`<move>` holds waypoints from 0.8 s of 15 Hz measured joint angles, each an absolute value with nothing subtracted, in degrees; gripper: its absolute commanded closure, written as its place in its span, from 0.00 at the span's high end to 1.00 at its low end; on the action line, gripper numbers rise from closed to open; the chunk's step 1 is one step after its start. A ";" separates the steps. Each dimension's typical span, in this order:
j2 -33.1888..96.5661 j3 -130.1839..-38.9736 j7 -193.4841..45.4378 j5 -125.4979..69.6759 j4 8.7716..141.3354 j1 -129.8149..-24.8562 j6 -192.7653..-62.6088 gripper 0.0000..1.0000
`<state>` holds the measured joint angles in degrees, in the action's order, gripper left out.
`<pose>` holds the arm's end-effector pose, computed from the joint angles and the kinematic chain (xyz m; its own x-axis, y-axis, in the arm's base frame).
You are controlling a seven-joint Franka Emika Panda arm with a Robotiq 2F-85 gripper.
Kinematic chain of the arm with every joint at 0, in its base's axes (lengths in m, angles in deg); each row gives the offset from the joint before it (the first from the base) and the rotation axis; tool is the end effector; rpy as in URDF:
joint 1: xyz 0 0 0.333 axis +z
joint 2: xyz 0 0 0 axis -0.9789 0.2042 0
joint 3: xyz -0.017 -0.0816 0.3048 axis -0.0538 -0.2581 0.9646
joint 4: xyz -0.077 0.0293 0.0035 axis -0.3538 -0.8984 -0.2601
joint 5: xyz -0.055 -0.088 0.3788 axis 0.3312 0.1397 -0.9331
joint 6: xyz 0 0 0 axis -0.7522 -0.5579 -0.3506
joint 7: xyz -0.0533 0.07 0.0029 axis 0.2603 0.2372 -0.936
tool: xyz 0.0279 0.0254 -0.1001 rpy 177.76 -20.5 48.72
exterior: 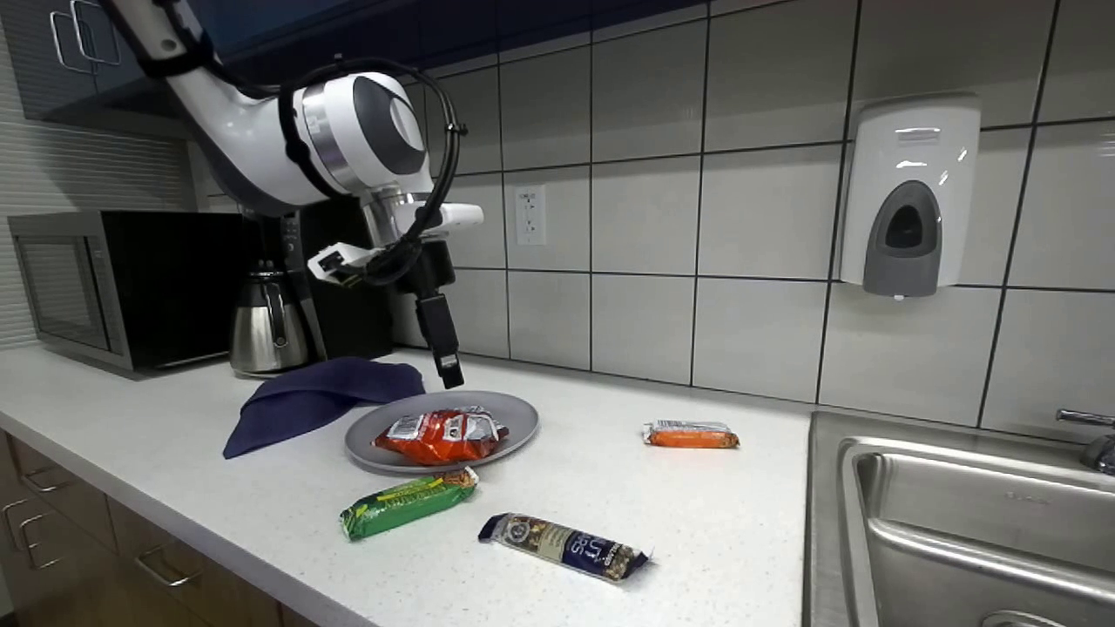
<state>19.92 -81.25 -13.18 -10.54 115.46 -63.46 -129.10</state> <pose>0.4989 0.1216 0.3049 0.7984 -0.5714 0.1900 -0.5987 -0.7869 0.1495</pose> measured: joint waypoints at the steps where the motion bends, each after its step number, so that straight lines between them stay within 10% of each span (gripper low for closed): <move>1: 19.65 -81.16 -12.40 -10.62 115.96 -63.87 -129.10 1.00; 12: 20.24 -80.12 -5.24 -10.97 117.81 -65.03 -129.33 1.00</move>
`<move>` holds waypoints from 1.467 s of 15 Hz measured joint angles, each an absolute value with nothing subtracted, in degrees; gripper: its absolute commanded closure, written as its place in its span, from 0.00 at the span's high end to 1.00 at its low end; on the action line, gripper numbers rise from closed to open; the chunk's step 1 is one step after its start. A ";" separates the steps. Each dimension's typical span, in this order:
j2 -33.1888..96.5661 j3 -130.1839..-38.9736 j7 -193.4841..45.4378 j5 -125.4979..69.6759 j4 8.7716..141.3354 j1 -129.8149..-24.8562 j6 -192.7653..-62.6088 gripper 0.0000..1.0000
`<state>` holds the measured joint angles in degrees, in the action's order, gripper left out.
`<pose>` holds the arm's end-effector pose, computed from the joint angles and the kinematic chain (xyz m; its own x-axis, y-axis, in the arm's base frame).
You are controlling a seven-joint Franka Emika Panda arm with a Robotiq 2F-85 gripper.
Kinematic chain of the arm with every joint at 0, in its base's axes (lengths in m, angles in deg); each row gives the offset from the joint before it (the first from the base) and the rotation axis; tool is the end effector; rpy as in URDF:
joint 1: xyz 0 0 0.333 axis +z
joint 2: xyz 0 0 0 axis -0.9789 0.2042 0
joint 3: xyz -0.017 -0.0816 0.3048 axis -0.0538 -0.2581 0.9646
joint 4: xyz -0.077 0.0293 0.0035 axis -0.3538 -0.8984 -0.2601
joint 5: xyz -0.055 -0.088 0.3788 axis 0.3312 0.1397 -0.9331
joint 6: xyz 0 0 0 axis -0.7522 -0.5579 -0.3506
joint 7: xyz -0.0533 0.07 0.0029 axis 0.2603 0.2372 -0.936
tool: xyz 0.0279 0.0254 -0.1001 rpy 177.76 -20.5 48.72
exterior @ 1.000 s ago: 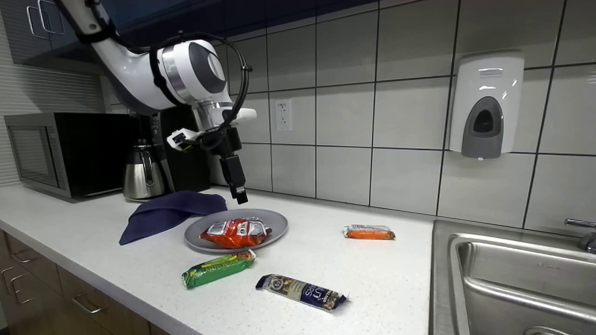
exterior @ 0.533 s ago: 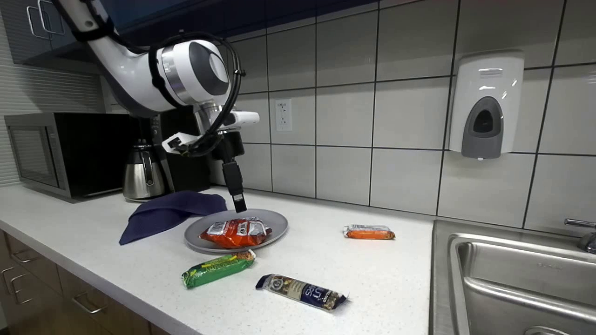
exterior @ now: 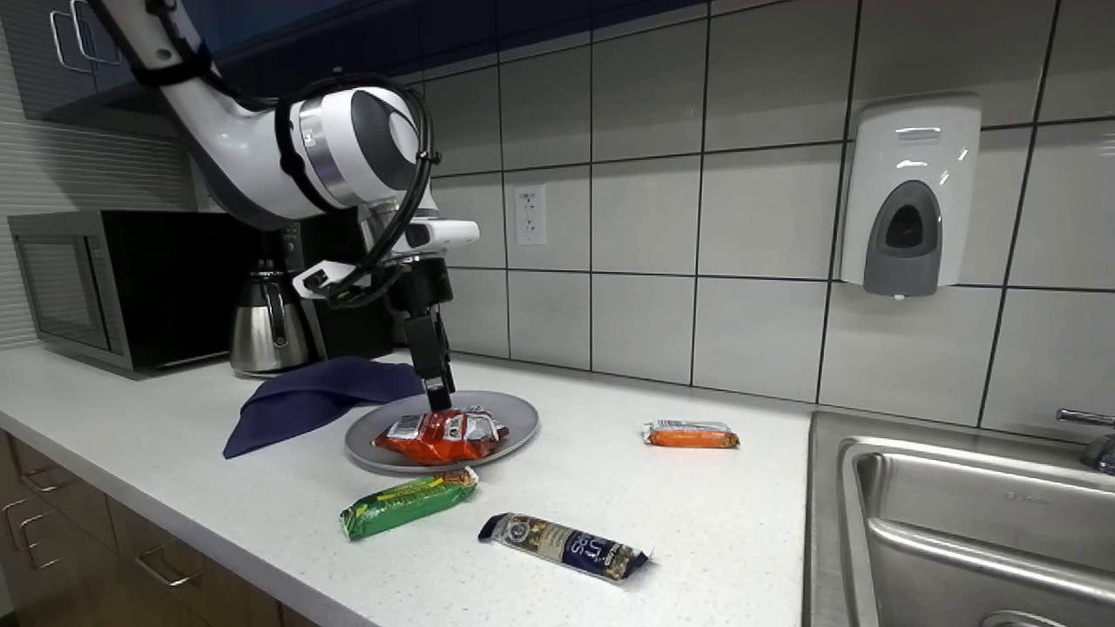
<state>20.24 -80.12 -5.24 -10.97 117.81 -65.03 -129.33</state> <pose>0.4861 0.1148 0.2860 0.7080 -0.6829 0.1801 -0.7060 -0.6912 0.1544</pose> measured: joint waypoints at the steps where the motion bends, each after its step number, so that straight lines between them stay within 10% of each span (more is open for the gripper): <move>1: 20.40 -80.07 -4.78 -10.97 117.84 -65.11 -129.35 1.00; 9: 21.79 -80.02 -3.01 -10.97 117.85 -65.40 -129.71 1.00; 10: 21.88 -80.02 -2.86 -10.97 117.85 -65.40 -129.74 0.75; 22: 22.10 -80.02 -2.53 -10.97 117.79 -65.40 -130.45 0.00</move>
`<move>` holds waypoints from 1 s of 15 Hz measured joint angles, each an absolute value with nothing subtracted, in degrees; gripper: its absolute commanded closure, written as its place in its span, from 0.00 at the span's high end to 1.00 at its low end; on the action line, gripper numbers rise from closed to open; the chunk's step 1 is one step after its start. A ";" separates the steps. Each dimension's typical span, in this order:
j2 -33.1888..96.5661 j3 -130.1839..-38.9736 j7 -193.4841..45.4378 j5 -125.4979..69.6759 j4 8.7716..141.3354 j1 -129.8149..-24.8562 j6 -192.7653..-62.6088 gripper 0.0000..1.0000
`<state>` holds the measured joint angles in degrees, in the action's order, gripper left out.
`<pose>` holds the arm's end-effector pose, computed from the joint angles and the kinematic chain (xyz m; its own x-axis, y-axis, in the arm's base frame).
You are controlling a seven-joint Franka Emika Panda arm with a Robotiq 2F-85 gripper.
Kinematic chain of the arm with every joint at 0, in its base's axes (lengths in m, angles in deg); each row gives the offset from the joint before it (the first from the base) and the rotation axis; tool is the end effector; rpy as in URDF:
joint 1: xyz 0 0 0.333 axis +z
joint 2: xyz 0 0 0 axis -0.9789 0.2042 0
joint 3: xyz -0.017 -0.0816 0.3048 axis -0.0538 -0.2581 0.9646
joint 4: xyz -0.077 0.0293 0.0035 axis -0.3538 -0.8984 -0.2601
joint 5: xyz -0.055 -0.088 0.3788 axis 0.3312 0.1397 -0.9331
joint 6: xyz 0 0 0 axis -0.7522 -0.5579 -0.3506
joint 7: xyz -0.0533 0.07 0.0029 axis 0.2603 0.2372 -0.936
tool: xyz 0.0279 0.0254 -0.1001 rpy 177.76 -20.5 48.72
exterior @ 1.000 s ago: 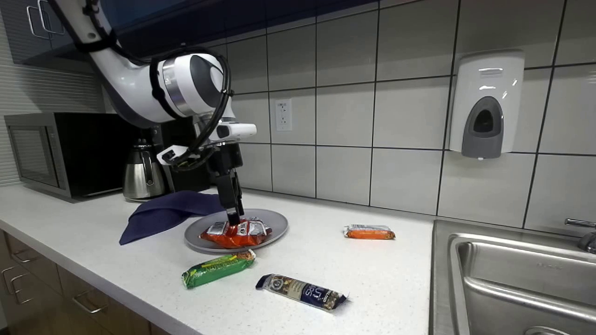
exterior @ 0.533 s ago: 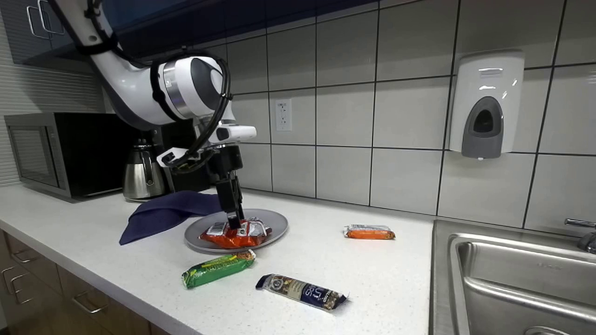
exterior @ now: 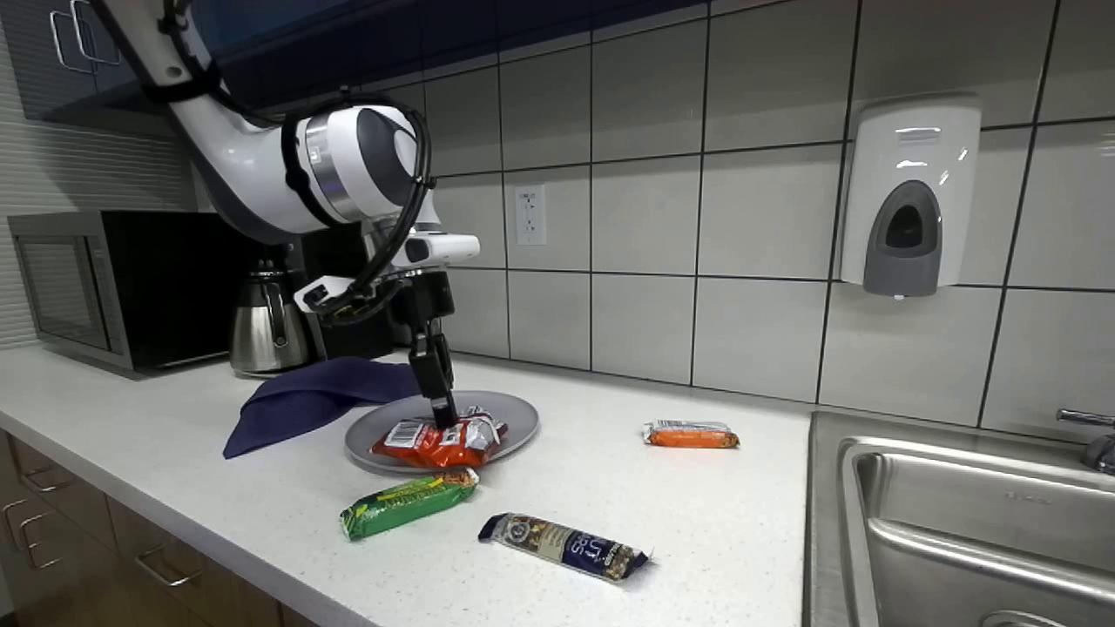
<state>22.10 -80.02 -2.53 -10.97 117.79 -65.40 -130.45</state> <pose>0.4869 0.1135 0.2714 0.6761 -0.7156 0.1756 -0.7368 -0.6581 0.1550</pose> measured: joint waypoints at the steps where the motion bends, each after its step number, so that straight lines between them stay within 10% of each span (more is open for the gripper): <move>1: 22.10 -80.02 -2.53 -10.97 117.78 -65.41 -130.54 0.00; 8: 22.10 -80.02 -2.52 -10.97 117.76 -65.43 -130.90 0.00; 9: 22.10 -80.02 -2.52 -10.97 117.75 -65.43 -131.03 0.26; 15: 22.10 -79.83 -2.52 -10.97 117.75 -65.43 -131.85 0.62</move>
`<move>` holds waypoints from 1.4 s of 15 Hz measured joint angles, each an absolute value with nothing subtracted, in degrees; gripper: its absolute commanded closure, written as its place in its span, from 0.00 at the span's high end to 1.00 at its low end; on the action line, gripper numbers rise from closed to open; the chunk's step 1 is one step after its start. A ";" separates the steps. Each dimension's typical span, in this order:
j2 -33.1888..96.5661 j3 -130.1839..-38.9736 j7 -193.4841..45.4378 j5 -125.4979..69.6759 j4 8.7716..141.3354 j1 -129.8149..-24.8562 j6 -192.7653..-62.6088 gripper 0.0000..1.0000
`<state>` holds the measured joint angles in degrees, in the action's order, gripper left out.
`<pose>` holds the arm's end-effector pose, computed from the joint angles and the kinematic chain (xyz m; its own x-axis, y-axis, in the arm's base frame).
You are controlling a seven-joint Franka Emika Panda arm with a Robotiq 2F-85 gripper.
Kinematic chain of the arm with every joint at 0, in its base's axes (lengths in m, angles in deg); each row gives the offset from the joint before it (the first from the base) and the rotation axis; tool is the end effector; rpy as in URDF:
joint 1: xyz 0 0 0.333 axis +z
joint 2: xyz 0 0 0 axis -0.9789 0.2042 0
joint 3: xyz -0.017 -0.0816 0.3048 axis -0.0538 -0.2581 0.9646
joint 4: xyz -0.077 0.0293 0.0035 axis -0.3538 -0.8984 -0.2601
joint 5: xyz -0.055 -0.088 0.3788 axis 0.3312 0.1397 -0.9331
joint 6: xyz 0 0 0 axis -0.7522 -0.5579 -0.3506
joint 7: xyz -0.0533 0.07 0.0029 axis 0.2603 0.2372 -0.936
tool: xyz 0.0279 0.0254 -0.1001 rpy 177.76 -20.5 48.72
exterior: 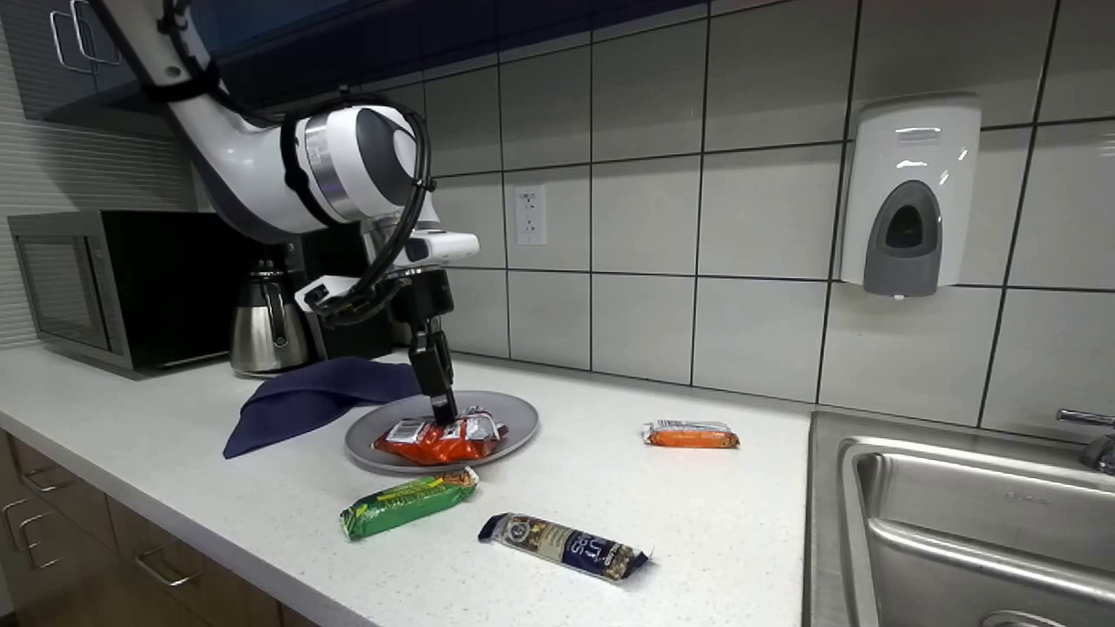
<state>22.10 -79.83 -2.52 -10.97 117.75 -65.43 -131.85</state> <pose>0.4890 0.1167 0.2735 0.6777 -0.7126 0.1814 -0.7348 -0.6655 0.1311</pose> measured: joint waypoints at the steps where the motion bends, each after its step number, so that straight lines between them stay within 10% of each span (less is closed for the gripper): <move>1: 22.10 -79.83 -2.52 -10.97 117.75 -65.43 -131.98 0.70; 5: 22.10 -79.83 -2.52 -10.97 117.75 -65.43 -132.12 0.99; 21: 22.09 -79.84 -2.63 -10.97 117.75 -66.67 -132.25 1.00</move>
